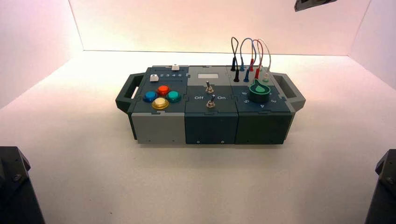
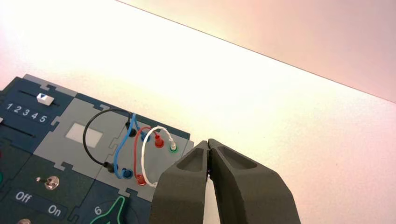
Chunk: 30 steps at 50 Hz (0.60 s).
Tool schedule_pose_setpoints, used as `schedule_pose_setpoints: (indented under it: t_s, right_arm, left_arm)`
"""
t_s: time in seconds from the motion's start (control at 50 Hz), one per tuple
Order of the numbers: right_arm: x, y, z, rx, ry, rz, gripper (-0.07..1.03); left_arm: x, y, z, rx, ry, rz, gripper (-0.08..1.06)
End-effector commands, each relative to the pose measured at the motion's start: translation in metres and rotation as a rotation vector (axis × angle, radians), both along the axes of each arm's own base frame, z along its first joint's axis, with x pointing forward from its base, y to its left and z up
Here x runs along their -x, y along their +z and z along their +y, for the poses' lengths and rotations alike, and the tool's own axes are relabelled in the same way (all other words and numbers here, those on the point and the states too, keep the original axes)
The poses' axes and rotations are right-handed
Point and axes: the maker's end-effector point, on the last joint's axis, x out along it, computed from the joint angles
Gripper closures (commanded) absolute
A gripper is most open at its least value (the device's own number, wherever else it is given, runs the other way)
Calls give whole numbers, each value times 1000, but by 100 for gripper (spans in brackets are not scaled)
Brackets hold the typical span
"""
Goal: Push the red button with the right gripper.
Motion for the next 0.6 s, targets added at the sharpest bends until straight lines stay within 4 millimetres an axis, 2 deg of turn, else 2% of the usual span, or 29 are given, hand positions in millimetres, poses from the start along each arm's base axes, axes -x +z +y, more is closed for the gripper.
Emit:
schedule_pose_setpoints:
  t_s: [0.02,0.6]
  right_arm:
    - [-6,9,0,-16,-10,-26,98]
    - [-4,9,2,1,-3,14,98]
  left_arm:
    - [-4,7,0,11,9,-17,101]
    - [-5,1,-4,-6,-18,34,101]
